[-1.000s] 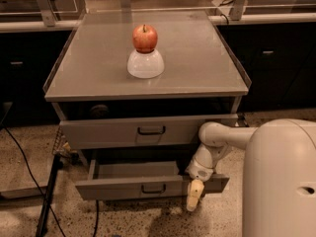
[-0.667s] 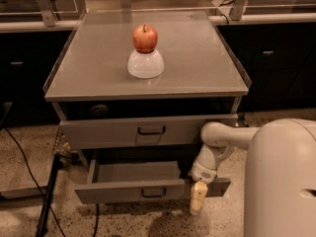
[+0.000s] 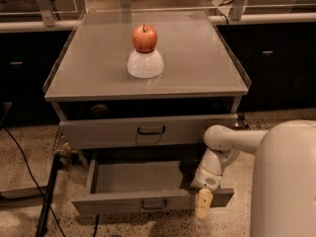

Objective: Open middle drawer

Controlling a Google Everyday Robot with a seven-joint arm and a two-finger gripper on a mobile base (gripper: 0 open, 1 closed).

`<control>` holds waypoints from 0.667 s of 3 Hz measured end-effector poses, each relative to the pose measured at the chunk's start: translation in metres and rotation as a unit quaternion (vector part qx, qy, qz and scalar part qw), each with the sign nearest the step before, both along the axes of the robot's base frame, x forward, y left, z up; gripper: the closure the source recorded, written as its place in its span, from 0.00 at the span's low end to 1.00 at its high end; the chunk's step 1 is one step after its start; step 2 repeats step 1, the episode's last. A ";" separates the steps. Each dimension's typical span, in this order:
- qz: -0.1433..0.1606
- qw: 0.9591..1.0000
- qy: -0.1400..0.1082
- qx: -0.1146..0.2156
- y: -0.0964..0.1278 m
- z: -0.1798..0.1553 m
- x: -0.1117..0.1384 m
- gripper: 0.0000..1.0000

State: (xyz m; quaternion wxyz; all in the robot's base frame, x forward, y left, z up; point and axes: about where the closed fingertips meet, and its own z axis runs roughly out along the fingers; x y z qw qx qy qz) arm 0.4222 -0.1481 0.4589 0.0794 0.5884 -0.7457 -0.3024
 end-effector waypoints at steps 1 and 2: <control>0.000 1.000 0.000 0.000 0.000 0.000 0.000 0.00; 0.000 1.000 0.000 0.000 0.000 0.000 0.000 0.00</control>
Offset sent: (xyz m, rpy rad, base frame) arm 0.0000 0.0000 0.0000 0.0000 0.0000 0.0000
